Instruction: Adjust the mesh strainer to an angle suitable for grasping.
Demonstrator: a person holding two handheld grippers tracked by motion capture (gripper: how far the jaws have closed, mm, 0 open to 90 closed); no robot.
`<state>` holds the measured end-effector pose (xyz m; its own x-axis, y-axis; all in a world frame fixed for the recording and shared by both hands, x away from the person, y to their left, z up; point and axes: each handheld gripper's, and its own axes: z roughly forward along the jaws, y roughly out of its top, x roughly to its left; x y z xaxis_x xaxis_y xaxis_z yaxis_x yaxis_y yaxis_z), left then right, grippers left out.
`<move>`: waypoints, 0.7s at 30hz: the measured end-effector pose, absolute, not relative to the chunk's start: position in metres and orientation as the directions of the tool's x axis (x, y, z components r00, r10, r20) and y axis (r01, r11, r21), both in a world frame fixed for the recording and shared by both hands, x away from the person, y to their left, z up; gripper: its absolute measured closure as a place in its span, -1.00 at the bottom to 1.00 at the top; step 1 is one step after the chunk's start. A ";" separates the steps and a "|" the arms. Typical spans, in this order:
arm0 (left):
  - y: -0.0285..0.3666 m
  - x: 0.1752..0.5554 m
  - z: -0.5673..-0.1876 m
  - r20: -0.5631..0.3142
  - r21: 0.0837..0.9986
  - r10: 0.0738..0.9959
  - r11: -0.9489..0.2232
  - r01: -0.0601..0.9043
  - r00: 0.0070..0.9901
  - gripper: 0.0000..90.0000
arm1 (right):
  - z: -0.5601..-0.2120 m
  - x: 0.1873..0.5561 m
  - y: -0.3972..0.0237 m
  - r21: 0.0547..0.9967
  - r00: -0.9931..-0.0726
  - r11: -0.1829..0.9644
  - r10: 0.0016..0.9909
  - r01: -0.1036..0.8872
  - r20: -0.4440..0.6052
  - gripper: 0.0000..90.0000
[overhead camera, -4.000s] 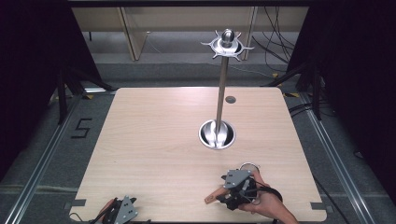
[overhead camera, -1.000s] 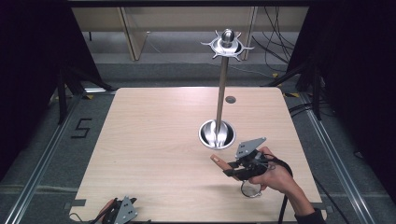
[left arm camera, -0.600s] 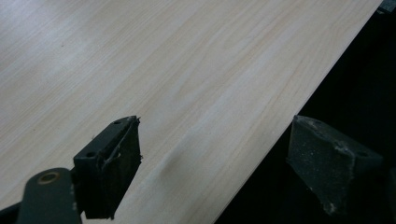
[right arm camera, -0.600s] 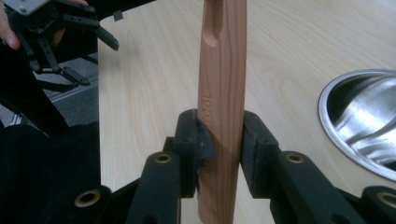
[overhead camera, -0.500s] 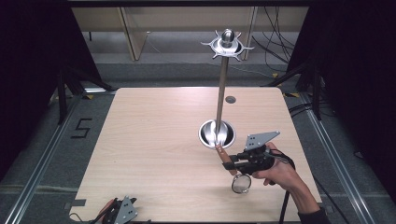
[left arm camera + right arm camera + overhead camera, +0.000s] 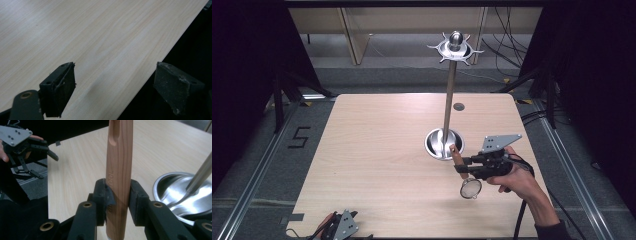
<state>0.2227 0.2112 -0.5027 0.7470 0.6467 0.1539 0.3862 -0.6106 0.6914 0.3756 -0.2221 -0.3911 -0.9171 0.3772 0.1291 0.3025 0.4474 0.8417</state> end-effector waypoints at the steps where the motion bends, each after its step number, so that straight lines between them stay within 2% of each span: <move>1: 0.212 0.223 -0.502 0.156 0.691 0.646 -0.612 0.385 0.747 -0.63 | -0.388 0.376 -0.224 0.844 -0.912 0.433 0.384 0.317 0.146 0.59; 7: 0.212 0.224 -0.502 0.165 0.690 0.647 -0.615 0.381 0.744 -0.63 | -0.361 0.383 -0.235 0.891 -0.904 0.352 0.408 0.285 0.127 0.59; 21: 0.211 0.223 -0.503 0.149 0.695 0.657 -0.601 0.395 0.739 -0.63 | -0.304 0.401 -0.239 0.933 -0.896 0.294 0.440 0.208 0.062 0.59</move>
<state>0.2228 0.2113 -0.5033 0.7391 0.6570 0.1487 0.3947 -0.6013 0.6948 0.4012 -0.2387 -0.3045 -0.8959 0.4399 0.0615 0.2085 0.2942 0.9327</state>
